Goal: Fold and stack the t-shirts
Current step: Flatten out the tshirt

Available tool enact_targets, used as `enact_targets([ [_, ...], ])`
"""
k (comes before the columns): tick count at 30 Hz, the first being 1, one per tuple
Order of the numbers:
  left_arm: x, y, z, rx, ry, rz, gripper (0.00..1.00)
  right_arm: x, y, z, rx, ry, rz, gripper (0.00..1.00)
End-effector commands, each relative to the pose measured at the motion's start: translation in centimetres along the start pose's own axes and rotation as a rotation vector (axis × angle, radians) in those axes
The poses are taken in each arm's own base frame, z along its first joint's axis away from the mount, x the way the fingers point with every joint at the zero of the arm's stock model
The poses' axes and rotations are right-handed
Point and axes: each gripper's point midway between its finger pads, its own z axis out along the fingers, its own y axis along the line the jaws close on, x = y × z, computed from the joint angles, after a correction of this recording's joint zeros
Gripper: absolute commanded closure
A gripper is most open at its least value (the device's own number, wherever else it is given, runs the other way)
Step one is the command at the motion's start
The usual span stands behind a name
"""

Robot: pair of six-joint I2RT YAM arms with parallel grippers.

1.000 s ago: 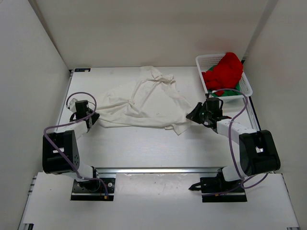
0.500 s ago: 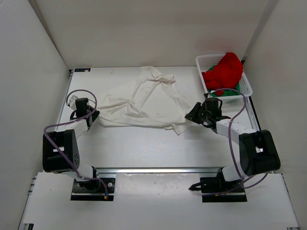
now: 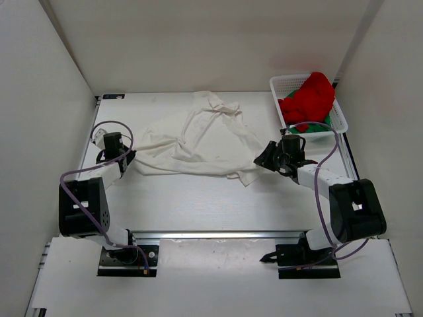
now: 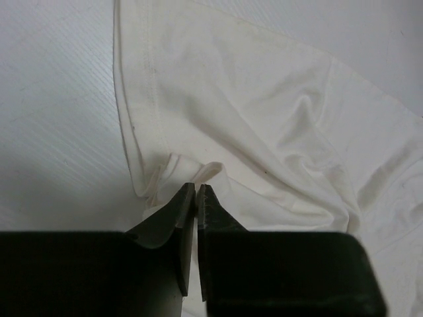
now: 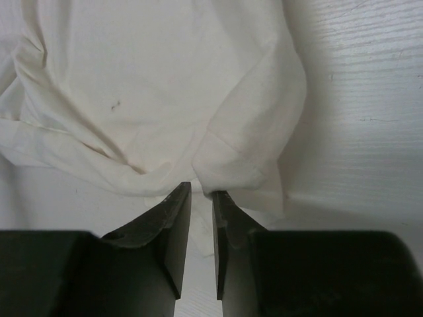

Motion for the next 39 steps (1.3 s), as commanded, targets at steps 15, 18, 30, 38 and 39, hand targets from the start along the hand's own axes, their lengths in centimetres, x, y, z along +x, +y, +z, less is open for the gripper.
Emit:
enact_targets([
  [15, 0.0, -5.5, -7.9, 0.216, -0.093, 0.037, 1.0, 2.5, -2.9, -3.5, 0.246, -0.053, -0.11, 0.66],
  [18, 1.1, -5.0, -9.0, 0.242, -0.09, 0.057, 1.0, 5.4, -3.3, -3.6, 0.223, 0.007, -0.129, 0.65],
  [30, 4.5, -4.9, -10.8, 0.327, -0.009, 0.101, 1.0, 8.2, -1.6, 0.2, 0.324, 0.153, -0.328, 0.58],
  [38, 4.5, -6.1, -11.8, 0.373, -0.018, 0.116, 1.0, 10.0, -4.5, 0.6, 0.459, 0.253, -0.349, 0.81],
  [39, 4.4, -6.4, -11.9, 0.381, -0.019, 0.116, 1.0, 9.9, -5.0, 0.3, 0.474, 0.251, -0.341, 0.84],
])
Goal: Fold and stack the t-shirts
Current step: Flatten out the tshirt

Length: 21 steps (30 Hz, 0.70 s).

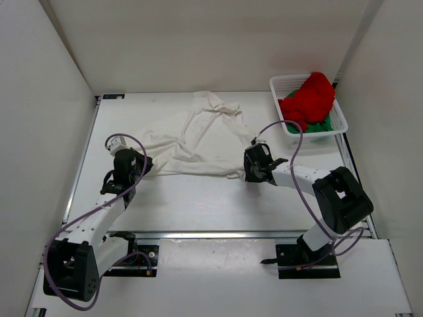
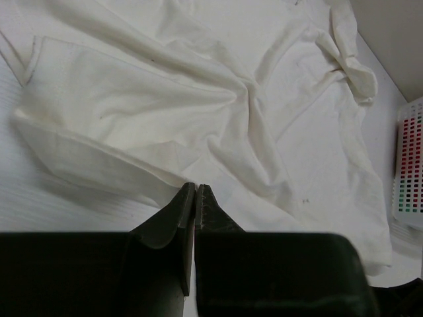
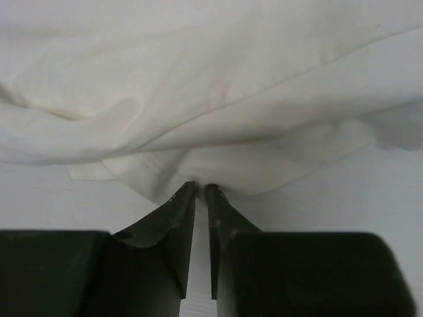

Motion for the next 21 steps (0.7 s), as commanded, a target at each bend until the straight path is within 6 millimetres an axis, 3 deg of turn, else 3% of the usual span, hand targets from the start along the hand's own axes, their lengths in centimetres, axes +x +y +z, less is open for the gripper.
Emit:
enact_targets([
  [1, -0.9, -1.3, -0.5, 0.05, -0.023, 0.013, 1.0, 4.0, -3.7, 0.2, 0.141, 0.121, -0.028, 0.89],
  [4, -0.8, -1.8, -0.6, 0.068, -0.011, 0.018, 1.0, 3.6, -4.5, -1.2, 0.139, 0.082, 0.011, 1.0],
  [6, -1.0, -2.6, -0.6, 0.08, -0.004, 0.014, 1.0, 2.8, -5.0, -2.6, 0.131, 0.038, 0.031, 1.0],
  [8, -1.5, -3.5, -0.7, 0.103, -0.005, 0.012, 1.0, 1.2, -5.1, -4.9, 0.112, -0.013, 0.048, 1.0],
  [9, -1.9, -4.0, -1.0, 0.108, -0.003, 0.014, 1.0, -0.7, -4.9, -6.7, 0.09, -0.087, 0.063, 1.0],
  [11, -4.2, -6.8, -2.1, 0.175, -0.032, 0.02, 1.0, -4.5, -4.6, -11.4, 0.053, -0.219, 0.09, 0.99],
  [12, -4.9, -7.9, -2.8, 0.2, -0.04, 0.029, 1.0, -6.0, -4.7, -12.8, 0.05, -0.268, 0.1, 1.0],
  [14, -9.1, -12.0, -4.8, 0.293, -0.095, 0.037, 1.0, -10.2, -4.3, -18.6, 0.023, -0.4, 0.111, 1.0],
  [15, -9.6, -12.7, -5.3, 0.306, -0.077, 0.041, 1.0, -11.6, -4.5, -20.5, 0.027, -0.444, 0.112, 0.99],
  [17, -14.1, -16.3, -8.6, 0.41, -0.144, 0.037, 1.0, -15.9, -4.0, -27.5, 0.015, -0.594, 0.104, 1.0],
  [18, -15.4, -16.7, -9.5, 0.43, -0.152, 0.029, 1.0, -16.6, -4.0, -29.2, 0.034, -0.62, 0.087, 1.0],
  [20, -20.6, -18.6, -13.5, 0.5, -0.261, 0.01, 1.0, -21.4, -2.6, -37.3, -0.002, -0.799, 0.072, 1.0],
  [21, -21.9, -18.4, -14.2, 0.499, -0.281, -0.007, 1.0, -22.9, -1.5, -40.4, -0.028, -0.858, 0.068, 1.0],
])
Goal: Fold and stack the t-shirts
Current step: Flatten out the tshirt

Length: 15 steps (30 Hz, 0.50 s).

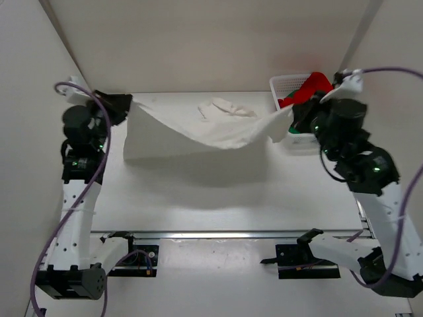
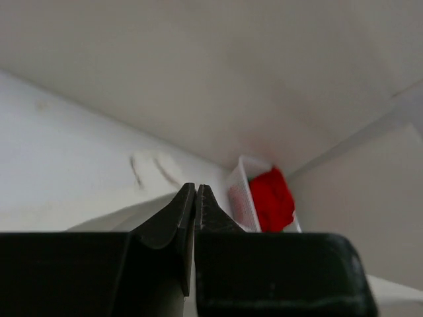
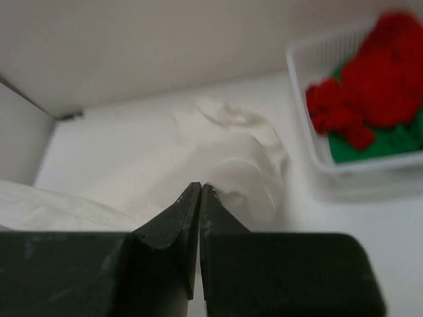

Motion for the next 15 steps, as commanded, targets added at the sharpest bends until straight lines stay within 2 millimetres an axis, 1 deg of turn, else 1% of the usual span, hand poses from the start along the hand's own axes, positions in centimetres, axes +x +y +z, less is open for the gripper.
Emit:
enact_targets([
  [1, -6.6, -4.3, -3.7, 0.092, -0.098, 0.013, 1.0, -8.5, 1.9, -4.8, -0.02, -0.182, -0.074, 0.99],
  [2, -9.4, -6.2, -4.9, 0.108, -0.168, 0.029, 1.0, -11.1, 3.0, -5.7, -0.033, -0.229, -0.082, 1.0],
  [3, -11.0, -7.1, -5.4, 0.108, -0.201, 0.04, 1.0, -13.3, 4.4, -6.5, -0.047, -0.273, -0.074, 1.0],
  [4, -11.7, -7.6, -5.8, 0.116, -0.21, 0.034, 1.0, -13.9, 5.9, -7.1, -0.085, -0.289, -0.113, 1.0],
  [5, -13.3, -8.8, -6.6, 0.133, -0.244, 0.043, 1.0, -15.3, 7.7, -7.5, -0.102, -0.323, -0.139, 1.0],
  [6, -14.8, -9.8, -7.2, 0.142, -0.282, 0.048, 1.0, -17.0, 8.0, -7.6, -0.057, -0.381, -0.167, 1.0],
  [7, -15.3, -9.7, -7.2, 0.123, -0.298, 0.048, 1.0, -18.0, 8.9, -7.8, -0.05, -0.424, -0.163, 1.0],
  [8, -16.1, -10.1, -7.3, 0.129, -0.318, 0.051, 1.0, -18.2, 9.3, -6.8, -0.02, -0.438, -0.225, 1.0],
  [9, -16.2, -9.8, -6.8, 0.121, -0.315, 0.047, 1.0, -18.4, 10.1, -5.5, -0.023, -0.446, -0.251, 1.0],
  [10, -16.2, -9.3, -6.4, 0.104, -0.314, 0.048, 1.0, -18.4, 10.5, -3.6, -0.035, -0.429, -0.291, 1.0],
  [11, -15.9, -8.8, -5.8, 0.093, -0.303, 0.047, 1.0, -19.5, 8.5, -2.3, 0.008, -0.436, -0.264, 1.0],
  [12, -15.0, -7.7, -4.9, 0.078, -0.274, 0.034, 1.0, -18.8, 7.7, 0.9, -0.007, -0.377, -0.282, 1.0],
  [13, -14.0, -6.2, -3.8, 0.056, -0.256, 0.023, 1.0, -17.4, 8.2, 3.0, -0.086, -0.318, -0.307, 1.0],
  [14, -13.7, -5.3, -3.2, 0.039, -0.258, 0.018, 1.0, -17.4, 5.4, 5.4, -0.03, -0.293, -0.265, 1.0],
  [15, -12.1, -3.6, -1.7, 0.002, -0.23, 0.007, 1.0, -16.5, 4.1, 7.6, -0.053, -0.245, -0.258, 1.0],
])
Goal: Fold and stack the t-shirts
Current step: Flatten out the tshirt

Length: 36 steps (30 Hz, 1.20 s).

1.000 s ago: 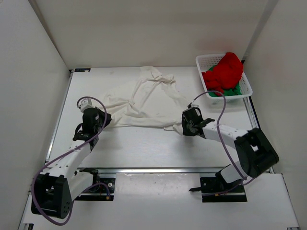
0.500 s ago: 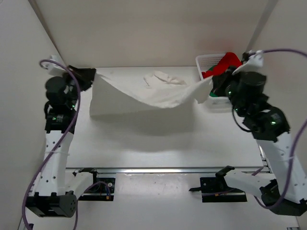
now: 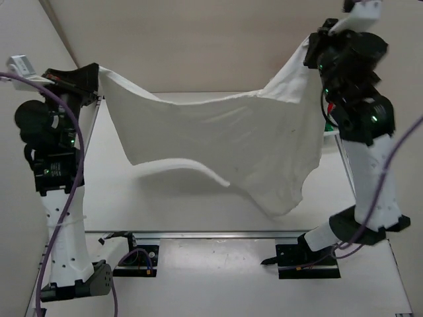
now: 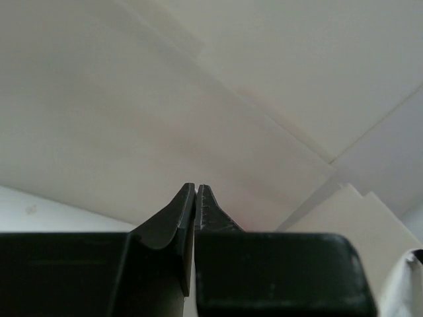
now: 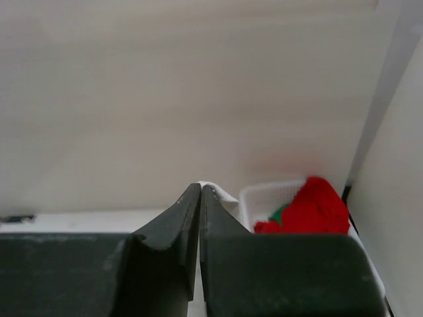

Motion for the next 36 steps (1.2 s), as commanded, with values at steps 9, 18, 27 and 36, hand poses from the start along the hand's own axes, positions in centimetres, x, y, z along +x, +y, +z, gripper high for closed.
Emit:
enact_targets([
  [9, 21.3, 18.4, 8.6, -0.381, 0.397, -0.092, 1.0, 19.8, -1.0, 17.4, -0.23, 0.384, 0.055, 1.0],
  [18, 9.1, 12.0, 16.9, -0.201, 0.168, -0.105, 1.0, 0.7, -0.1, 15.7, -0.311, -0.204, 0.129, 1.0],
  [27, 3.2, 12.3, 13.7, -0.237, 0.042, -0.046, 1.0, -0.3, 0.3, 11.7, -0.309, -0.169, 0.065, 1.0],
  [36, 10.3, 20.4, 1.1, -0.471, 0.109, 0.004, 1.0, 22.8, -0.9, 2.3, -0.097, 0.365, 0.045, 0.99],
])
